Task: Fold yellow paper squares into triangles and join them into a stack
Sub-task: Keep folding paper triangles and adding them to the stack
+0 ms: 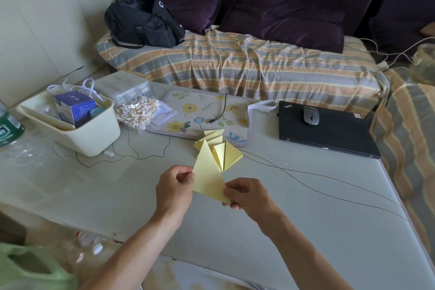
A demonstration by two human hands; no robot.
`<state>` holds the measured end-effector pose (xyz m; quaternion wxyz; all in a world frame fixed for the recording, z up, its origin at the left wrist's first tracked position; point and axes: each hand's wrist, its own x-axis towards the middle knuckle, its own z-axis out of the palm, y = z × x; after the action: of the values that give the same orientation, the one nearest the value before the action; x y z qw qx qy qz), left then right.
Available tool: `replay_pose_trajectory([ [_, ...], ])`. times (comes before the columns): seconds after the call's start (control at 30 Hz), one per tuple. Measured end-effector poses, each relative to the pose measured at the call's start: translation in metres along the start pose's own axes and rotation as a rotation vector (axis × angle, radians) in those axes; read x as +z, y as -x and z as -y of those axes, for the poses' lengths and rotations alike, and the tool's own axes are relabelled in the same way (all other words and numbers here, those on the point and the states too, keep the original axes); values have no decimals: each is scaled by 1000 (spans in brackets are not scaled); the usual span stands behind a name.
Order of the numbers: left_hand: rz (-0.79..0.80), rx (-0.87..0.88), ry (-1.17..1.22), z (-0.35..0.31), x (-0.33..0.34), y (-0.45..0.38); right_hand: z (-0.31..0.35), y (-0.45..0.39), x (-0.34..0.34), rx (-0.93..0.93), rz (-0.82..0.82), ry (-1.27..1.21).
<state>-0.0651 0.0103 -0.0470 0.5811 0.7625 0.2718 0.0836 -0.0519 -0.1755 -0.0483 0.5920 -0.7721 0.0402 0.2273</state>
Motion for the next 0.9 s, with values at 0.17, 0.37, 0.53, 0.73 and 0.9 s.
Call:
replay_pose_trajectory([
  [0.17,0,-18,3,1,0,0,0,1,0,0,-5,8],
  [0.37,-29,-31,4,-2,-2,-1,2,3,0,16,-1,11],
  [0.53,32,-18,-146,1,0,2,-1,2,-1,15,-37,103],
  [0.73,-59,419,-657,3,5,11,-2,2,2,33,-11,317],
  [0.9,187,363,-915,2,5,15,-2,3,4,-28,-32,394],
])
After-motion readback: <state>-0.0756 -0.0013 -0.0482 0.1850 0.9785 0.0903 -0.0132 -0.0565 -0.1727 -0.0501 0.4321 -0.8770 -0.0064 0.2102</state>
